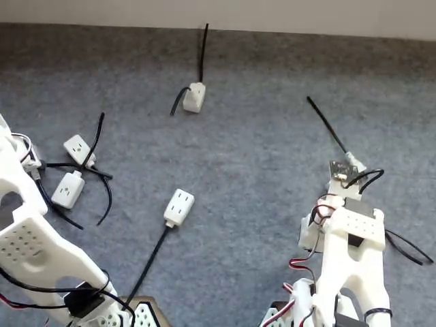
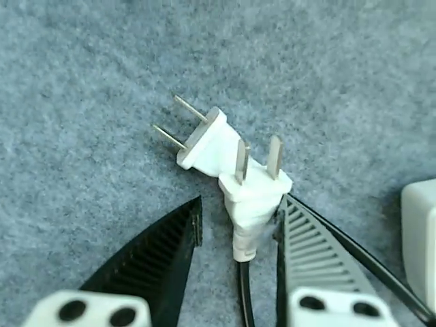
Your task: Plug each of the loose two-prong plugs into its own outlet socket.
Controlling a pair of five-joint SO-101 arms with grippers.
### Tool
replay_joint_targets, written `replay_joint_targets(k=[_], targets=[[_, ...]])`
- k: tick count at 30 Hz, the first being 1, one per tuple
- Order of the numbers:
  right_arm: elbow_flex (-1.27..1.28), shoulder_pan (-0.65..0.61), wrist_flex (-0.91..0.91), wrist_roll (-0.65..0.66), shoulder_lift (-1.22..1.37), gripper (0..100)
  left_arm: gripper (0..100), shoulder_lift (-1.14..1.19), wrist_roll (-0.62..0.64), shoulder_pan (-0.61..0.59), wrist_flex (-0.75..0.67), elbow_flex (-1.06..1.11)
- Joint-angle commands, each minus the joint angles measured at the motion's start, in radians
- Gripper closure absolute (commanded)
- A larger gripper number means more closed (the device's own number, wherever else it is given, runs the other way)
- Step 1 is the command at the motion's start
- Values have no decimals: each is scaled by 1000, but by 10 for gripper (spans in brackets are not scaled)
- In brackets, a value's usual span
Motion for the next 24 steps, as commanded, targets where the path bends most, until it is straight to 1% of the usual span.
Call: replay_joint_targets(k=[1,5,7,12,13,16,24], targets=[[-4,4,-10,-5,-5,991,848,13,8,30,-20,-2],[-4,4,-10,-3,-5,991,999,-16,8,30,-12,-5],[-4,4,-10,-3,-5,991,979,-41,8,30,32,-7],[-4,4,-10,-3,-5,991,994,-125,5,41,129,-8],[-4,4,-10,-3,-5,991,994,-143,-14,42,150,-8],[-4,4,-10,-3,-5,991,994,-206,-126,67,241,-8],[-4,5,-10,-3,-5,991,994,-331,-405,199,582,1]])
